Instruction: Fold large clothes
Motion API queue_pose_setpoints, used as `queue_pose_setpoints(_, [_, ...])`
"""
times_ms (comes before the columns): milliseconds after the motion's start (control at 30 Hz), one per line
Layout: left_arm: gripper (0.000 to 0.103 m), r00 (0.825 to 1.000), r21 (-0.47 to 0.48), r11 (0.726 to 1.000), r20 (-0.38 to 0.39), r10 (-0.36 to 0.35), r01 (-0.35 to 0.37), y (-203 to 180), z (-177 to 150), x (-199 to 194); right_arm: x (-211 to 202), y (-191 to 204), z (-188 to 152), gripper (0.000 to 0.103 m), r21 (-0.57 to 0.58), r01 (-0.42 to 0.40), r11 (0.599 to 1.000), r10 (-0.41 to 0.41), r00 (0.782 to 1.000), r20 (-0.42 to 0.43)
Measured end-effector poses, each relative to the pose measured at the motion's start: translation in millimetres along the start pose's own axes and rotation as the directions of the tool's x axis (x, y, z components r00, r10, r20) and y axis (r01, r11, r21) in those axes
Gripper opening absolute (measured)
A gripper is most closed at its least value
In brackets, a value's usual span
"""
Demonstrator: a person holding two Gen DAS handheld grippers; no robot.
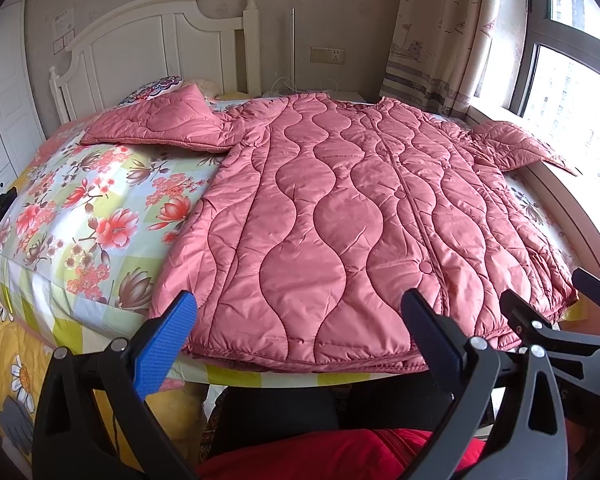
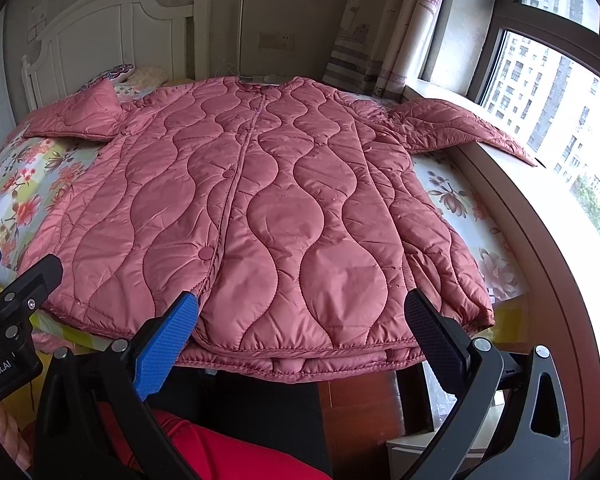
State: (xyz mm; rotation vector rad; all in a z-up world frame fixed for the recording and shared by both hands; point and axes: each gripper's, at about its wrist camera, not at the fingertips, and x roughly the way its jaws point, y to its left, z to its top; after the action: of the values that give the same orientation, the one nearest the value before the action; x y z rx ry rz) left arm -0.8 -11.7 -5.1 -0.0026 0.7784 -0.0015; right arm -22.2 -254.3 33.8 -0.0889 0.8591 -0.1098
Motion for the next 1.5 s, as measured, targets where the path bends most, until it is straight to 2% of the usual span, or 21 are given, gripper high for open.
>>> queue_pose_setpoints(1500, [0.101,1.0,-0.009,1.0,0.0,0.002,-0.002,8.7,-0.7,-2.0,0.0,1.1,0.1,0.099,-0.004,-0.004,1.0,0.004,1.0,-0.018])
